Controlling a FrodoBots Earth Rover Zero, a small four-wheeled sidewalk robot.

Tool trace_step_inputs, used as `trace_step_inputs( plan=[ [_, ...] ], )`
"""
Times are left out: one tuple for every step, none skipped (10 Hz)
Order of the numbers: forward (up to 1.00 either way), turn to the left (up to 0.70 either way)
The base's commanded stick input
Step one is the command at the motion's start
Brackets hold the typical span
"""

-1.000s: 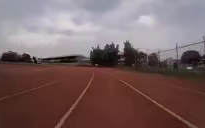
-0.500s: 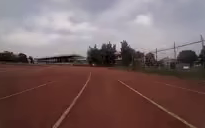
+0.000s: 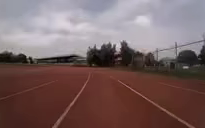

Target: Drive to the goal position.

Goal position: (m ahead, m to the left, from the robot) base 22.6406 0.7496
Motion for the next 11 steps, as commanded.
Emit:
trace_step_inputs(
  plan=[
    [0.45,0.00],
    [0.45,0.00],
    [0.45,0.00],
    [0.45,0.00],
    [0.45,0.00],
    [0.45,0.00],
    [0.45,0.00],
    [0.45,0.00],
    [0.45,0.00],
    [0.45,0.00],
    [0.45,0.00]
  ],
)
